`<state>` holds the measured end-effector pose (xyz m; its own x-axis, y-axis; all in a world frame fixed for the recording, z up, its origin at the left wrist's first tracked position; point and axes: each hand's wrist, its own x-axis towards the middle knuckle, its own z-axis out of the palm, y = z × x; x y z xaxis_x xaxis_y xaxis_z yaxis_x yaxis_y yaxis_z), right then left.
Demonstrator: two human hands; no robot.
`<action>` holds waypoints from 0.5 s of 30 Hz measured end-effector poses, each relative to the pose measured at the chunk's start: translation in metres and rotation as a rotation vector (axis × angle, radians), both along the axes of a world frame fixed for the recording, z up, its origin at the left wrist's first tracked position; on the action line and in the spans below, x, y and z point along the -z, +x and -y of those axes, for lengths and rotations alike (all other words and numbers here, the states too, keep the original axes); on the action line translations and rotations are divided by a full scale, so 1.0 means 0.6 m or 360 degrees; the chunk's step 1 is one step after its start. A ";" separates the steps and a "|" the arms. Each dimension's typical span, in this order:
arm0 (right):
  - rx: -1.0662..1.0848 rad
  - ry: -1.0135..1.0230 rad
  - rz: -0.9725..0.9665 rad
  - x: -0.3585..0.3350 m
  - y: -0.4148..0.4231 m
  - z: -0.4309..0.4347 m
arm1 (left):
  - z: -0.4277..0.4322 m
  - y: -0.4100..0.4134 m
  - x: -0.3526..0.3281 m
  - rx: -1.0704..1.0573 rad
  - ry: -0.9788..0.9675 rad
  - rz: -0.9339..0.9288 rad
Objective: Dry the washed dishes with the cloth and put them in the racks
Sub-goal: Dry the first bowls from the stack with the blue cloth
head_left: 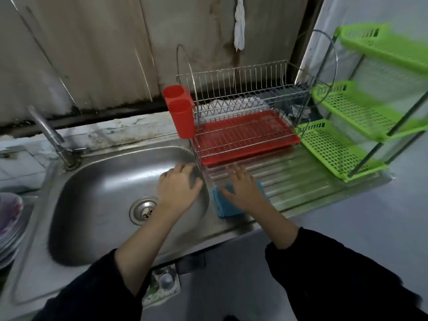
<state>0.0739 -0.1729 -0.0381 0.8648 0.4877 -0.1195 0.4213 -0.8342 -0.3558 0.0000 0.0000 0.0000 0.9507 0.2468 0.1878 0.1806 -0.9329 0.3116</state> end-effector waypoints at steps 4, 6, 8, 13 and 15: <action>0.0000 -0.0232 -0.0228 0.042 -0.001 0.004 | 0.017 -0.002 0.029 -0.0131 -0.0092 -0.0115; -0.0014 -0.0290 -0.0239 0.058 -0.005 0.003 | 0.023 -0.005 0.043 -0.0221 -0.0170 -0.0193; -0.0033 -0.0328 -0.0173 0.068 -0.003 0.003 | 0.025 -0.008 0.048 -0.0308 -0.0262 -0.0245; -0.0092 -0.0332 -0.0002 0.079 -0.006 0.011 | 0.022 -0.011 0.041 -0.0256 -0.0277 -0.0707; -0.0089 -0.0298 0.0050 0.079 -0.006 0.017 | 0.017 -0.008 0.032 -0.0180 -0.0241 -0.0948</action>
